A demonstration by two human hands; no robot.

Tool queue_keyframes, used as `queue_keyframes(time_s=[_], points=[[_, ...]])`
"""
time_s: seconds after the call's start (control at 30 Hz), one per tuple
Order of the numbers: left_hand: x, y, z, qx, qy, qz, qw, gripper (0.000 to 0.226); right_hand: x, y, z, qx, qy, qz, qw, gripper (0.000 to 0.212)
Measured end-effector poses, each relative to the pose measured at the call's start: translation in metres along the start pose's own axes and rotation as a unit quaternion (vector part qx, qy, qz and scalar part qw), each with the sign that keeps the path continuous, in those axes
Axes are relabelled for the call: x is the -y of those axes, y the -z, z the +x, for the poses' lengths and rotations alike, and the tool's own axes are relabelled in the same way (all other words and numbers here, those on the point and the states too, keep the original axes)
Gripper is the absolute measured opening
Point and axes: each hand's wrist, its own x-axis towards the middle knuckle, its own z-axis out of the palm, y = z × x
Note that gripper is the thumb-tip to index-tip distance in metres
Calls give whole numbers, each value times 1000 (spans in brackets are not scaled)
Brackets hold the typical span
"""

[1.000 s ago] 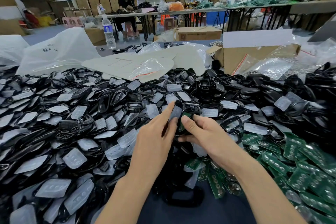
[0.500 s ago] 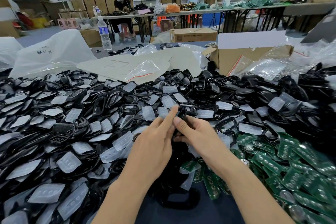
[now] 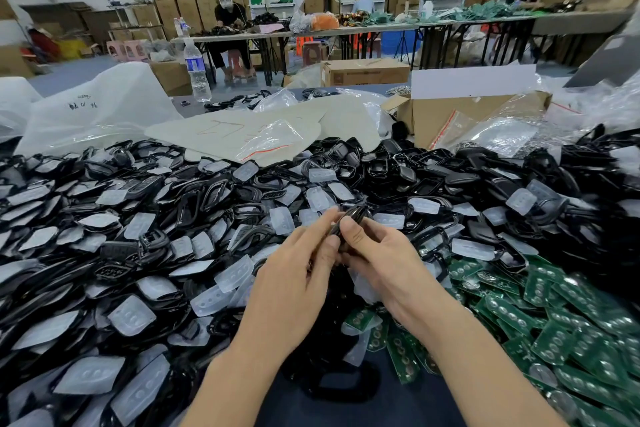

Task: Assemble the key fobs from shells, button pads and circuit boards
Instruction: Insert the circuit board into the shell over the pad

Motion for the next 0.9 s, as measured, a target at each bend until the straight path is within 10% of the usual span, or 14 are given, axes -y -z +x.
queue_keyframes(time_s=[0.63,0.9], points=[[-4,1,4,3,85,-147,986,43,8,2,-6,50,6,-11,999,54],[-8,2,6,3,112,-181,977,20,5,0,-8,24,40,-93,995,32]])
